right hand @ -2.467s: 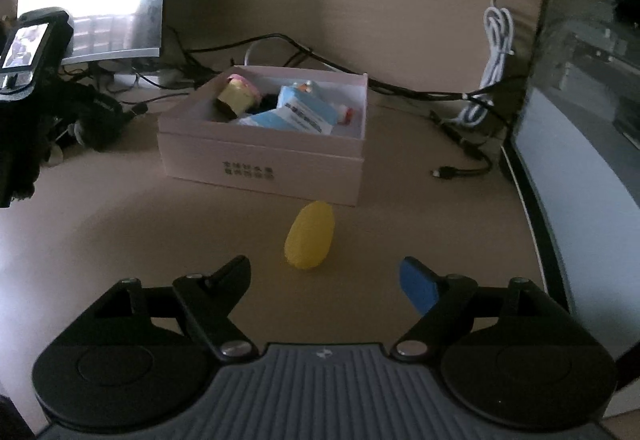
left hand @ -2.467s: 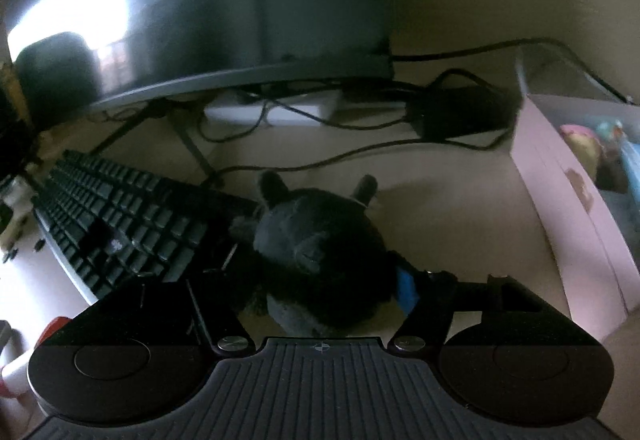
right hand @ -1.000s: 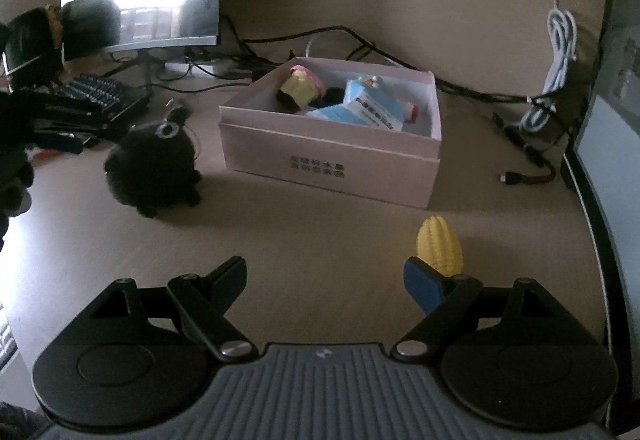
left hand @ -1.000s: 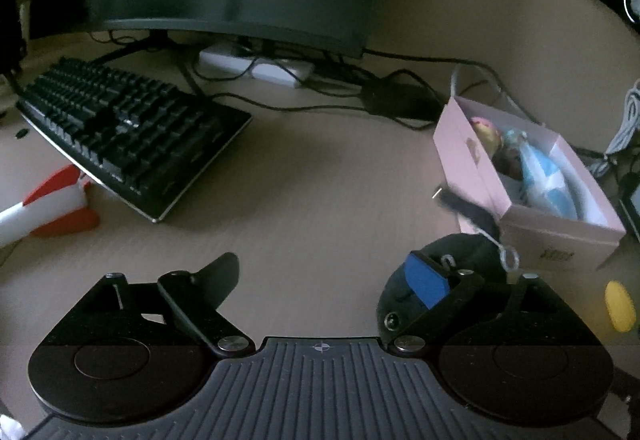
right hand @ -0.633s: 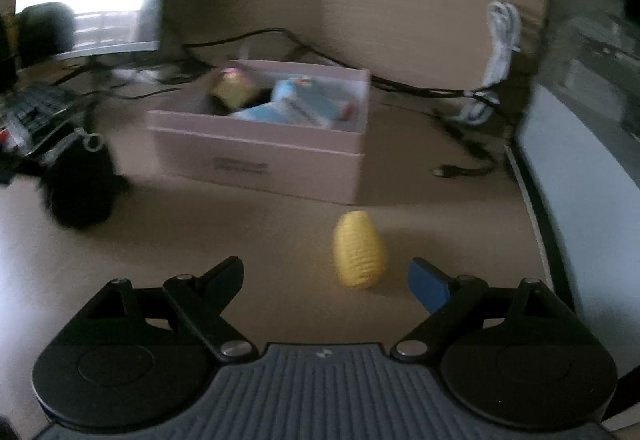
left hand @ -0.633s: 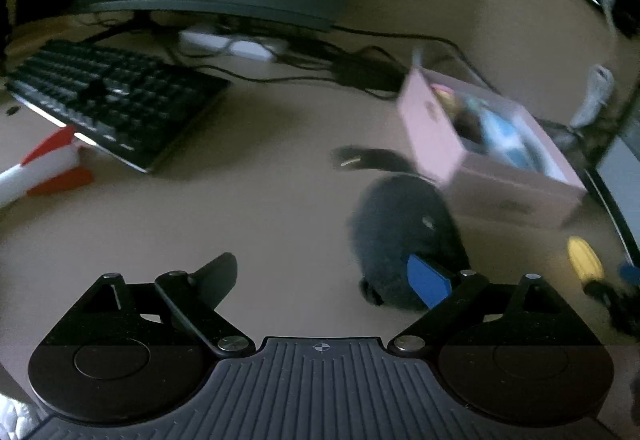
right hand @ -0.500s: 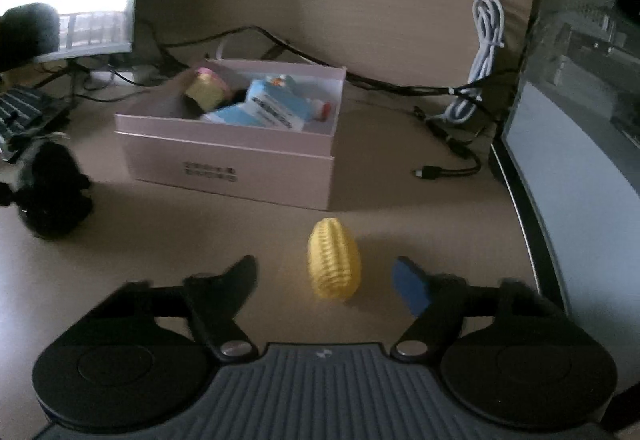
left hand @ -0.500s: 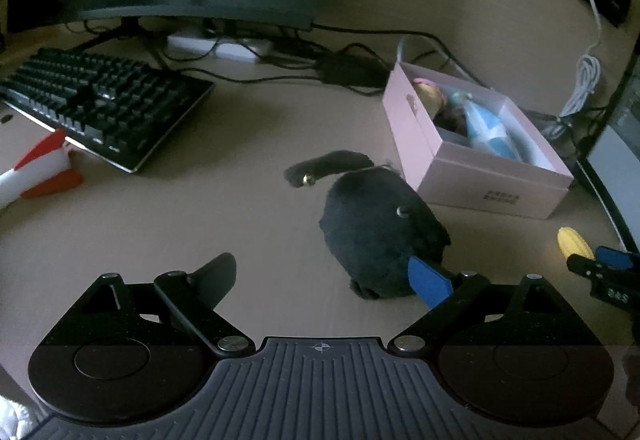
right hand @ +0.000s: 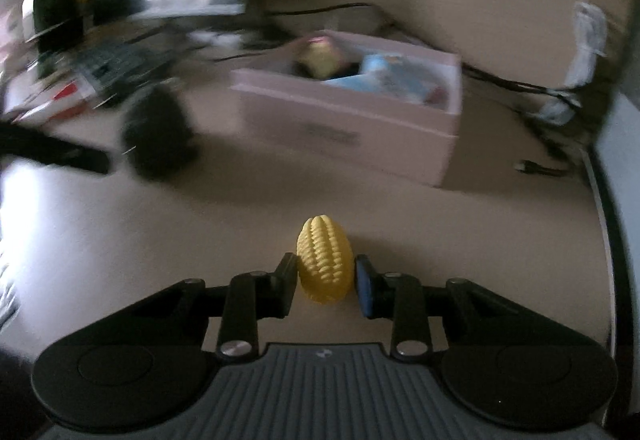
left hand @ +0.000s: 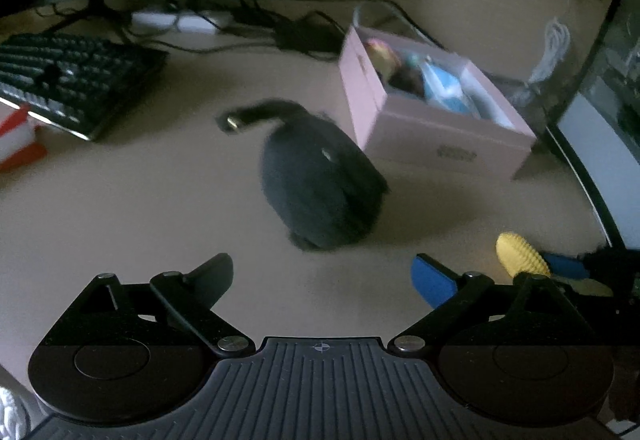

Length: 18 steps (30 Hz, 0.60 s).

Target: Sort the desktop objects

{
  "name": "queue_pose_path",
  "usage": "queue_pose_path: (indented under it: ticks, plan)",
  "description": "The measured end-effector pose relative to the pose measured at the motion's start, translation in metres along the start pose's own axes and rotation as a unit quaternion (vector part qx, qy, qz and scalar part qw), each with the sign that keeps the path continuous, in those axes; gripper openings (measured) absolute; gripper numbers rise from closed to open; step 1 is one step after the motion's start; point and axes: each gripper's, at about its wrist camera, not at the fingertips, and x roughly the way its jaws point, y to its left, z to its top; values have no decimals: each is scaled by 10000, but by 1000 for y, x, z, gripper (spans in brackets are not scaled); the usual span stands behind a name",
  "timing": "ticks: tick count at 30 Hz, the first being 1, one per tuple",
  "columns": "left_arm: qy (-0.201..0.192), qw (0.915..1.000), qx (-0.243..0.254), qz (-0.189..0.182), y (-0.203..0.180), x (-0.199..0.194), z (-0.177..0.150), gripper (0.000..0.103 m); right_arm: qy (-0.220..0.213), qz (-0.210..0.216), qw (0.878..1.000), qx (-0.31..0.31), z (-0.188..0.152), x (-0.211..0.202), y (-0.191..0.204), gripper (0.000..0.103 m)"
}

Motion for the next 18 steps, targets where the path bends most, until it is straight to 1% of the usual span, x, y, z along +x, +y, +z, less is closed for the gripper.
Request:
queue_pose_path:
  ticks: [3,7,9,12,13,14,16,18]
  plan:
    - [119,9999,109,-61,-12,6,-7,99,-44,-277,9993,-259,-4,-3,3,38]
    - [215,9994,252,-112,-22,10,-13,99,-21,-557,9984,-58,-5,-4,-7,40]
    - [220,9993,278,-114,-23,10,-14,99,-40,-703,9975,18,-6,-3,-12,42]
    - [243,9994,238,-80,-22,11,-12,99,-32,-717,9972,191,-5,2,-21,45]
    - [254,9994,220,-68,-21,11,-12,99,-57,-726,9970,249,-4,4,-22,51]
    - [261,9994,207,-58,-21,11,-12,99,-111,-759,9966,303,-4,5,-23,53]
    - [264,9995,190,-27,-20,11,-12,99,-159,-825,9957,389,-1,13,-24,53]
    - [260,9995,159,4,-18,10,-12,100,-190,-800,9953,512,6,24,-26,53]
